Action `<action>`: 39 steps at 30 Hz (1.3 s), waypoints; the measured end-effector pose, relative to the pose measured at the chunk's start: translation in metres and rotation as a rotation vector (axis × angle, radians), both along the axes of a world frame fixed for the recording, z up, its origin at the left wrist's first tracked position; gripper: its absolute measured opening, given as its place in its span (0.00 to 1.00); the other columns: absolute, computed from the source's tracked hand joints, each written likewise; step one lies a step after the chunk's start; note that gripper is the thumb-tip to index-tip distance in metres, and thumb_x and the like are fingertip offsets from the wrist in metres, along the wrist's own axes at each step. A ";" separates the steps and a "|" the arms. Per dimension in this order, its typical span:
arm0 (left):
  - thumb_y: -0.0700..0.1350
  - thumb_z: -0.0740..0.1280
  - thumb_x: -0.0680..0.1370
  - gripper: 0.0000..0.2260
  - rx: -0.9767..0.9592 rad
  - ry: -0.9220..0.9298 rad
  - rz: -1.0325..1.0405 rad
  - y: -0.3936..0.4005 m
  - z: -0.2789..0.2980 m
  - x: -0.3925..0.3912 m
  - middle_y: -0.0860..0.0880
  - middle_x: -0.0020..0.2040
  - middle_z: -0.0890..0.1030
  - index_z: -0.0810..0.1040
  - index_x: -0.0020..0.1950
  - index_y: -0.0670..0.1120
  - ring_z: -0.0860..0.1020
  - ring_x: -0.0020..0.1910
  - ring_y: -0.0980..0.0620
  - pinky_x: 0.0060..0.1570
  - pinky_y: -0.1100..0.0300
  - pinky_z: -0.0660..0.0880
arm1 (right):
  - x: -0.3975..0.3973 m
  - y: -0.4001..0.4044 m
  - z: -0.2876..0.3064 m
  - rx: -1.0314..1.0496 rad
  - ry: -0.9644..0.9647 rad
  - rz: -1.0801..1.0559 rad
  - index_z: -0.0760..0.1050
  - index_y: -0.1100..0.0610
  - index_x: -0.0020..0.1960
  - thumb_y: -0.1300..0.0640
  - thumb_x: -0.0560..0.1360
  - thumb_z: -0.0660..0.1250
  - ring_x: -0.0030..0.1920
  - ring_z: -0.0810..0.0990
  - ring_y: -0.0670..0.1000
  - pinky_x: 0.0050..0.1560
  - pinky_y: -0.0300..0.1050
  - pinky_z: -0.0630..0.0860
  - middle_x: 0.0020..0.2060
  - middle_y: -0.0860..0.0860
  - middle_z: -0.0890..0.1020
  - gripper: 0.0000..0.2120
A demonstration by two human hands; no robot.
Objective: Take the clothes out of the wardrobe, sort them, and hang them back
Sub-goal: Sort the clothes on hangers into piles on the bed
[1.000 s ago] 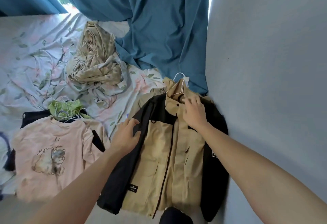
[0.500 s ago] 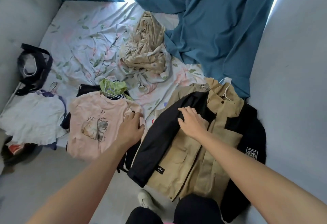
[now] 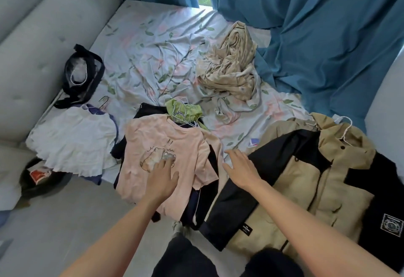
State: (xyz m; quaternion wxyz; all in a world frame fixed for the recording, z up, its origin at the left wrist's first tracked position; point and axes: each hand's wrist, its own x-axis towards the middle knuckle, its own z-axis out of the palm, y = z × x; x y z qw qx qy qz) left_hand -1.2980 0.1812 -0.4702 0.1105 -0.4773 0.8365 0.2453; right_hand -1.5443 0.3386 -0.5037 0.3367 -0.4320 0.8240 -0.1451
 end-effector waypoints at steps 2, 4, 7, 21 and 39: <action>0.55 0.59 0.79 0.23 0.031 -0.015 -0.015 -0.040 -0.022 0.018 0.45 0.62 0.75 0.72 0.72 0.48 0.73 0.63 0.39 0.61 0.44 0.72 | 0.016 -0.025 -0.018 0.029 -0.007 -0.051 0.64 0.52 0.78 0.45 0.84 0.60 0.74 0.68 0.56 0.70 0.57 0.71 0.72 0.53 0.71 0.25; 0.58 0.57 0.78 0.26 0.045 -0.026 -0.057 -0.088 -0.052 0.032 0.45 0.65 0.75 0.72 0.73 0.48 0.72 0.66 0.40 0.64 0.43 0.71 | 0.032 -0.056 -0.040 0.067 -0.030 -0.100 0.64 0.52 0.78 0.45 0.84 0.60 0.74 0.67 0.56 0.70 0.57 0.70 0.72 0.53 0.70 0.25; 0.56 0.60 0.82 0.23 0.038 -0.034 -0.140 -0.156 -0.098 0.041 0.47 0.68 0.74 0.70 0.75 0.50 0.71 0.67 0.41 0.63 0.45 0.71 | 0.049 -0.106 -0.081 0.111 -0.058 -0.149 0.63 0.50 0.79 0.45 0.84 0.60 0.76 0.66 0.57 0.72 0.56 0.68 0.74 0.53 0.69 0.25; 0.59 0.68 0.80 0.32 -0.044 -0.075 -0.448 -0.348 -0.276 -0.022 0.42 0.78 0.65 0.63 0.81 0.50 0.64 0.77 0.41 0.69 0.43 0.69 | 0.035 -0.263 -0.268 0.141 -0.078 -0.370 0.58 0.49 0.80 0.48 0.78 0.64 0.76 0.65 0.63 0.73 0.60 0.67 0.77 0.56 0.67 0.33; 0.66 0.57 0.81 0.27 -0.003 0.063 -0.482 -0.385 -0.273 -0.037 0.43 0.69 0.75 0.70 0.74 0.52 0.71 0.70 0.40 0.71 0.42 0.68 | 0.076 -0.244 -0.244 -0.231 0.043 -0.584 0.63 0.51 0.43 0.46 0.84 0.63 0.40 0.76 0.55 0.38 0.52 0.70 0.37 0.49 0.78 0.15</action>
